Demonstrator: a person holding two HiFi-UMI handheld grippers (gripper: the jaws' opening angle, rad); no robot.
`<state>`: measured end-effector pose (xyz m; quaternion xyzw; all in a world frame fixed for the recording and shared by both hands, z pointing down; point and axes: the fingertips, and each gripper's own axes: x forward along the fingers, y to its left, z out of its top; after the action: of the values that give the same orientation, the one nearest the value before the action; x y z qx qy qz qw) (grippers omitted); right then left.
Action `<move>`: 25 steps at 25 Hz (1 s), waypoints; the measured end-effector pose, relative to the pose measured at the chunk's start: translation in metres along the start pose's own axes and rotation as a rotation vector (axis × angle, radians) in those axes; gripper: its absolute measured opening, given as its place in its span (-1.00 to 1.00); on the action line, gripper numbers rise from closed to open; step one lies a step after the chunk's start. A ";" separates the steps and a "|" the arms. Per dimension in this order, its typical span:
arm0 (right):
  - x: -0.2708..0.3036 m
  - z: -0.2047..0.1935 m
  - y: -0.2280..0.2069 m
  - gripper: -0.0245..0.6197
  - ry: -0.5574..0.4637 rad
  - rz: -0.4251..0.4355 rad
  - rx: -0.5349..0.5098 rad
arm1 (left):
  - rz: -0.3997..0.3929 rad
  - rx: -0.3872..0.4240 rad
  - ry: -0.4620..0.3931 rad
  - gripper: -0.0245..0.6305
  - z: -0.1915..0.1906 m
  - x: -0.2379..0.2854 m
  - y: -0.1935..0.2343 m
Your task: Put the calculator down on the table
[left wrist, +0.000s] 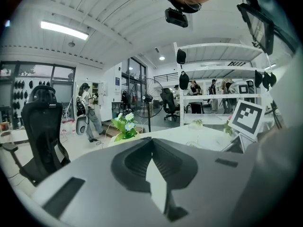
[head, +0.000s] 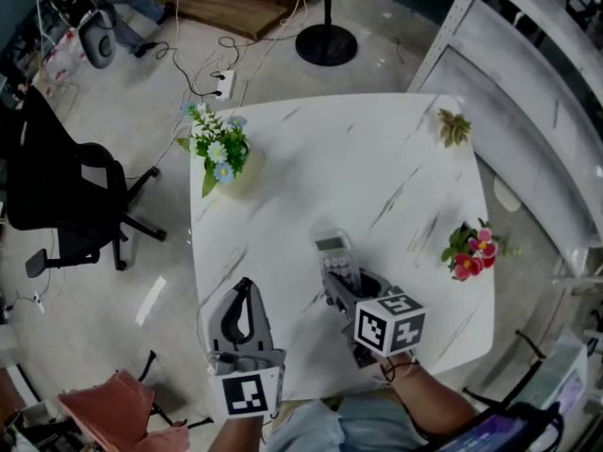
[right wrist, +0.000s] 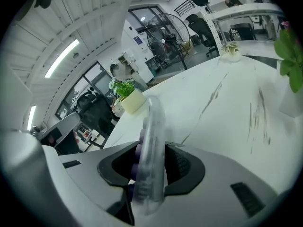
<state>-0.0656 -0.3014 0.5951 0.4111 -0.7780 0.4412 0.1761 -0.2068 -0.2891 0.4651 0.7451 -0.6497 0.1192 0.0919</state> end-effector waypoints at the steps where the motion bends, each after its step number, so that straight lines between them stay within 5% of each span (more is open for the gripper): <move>1: 0.001 0.000 -0.001 -0.43 0.000 -0.005 0.000 | 0.001 -0.001 0.003 -0.90 -0.001 0.000 0.001; 25: -0.011 -0.004 -0.034 -0.19 0.002 -0.104 -0.066 | -0.037 0.010 -0.002 -0.90 0.001 0.006 -0.008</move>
<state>-0.0319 -0.3017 0.6087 0.4444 -0.7696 0.4060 0.2129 -0.1983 -0.2944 0.4659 0.7575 -0.6354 0.1201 0.0895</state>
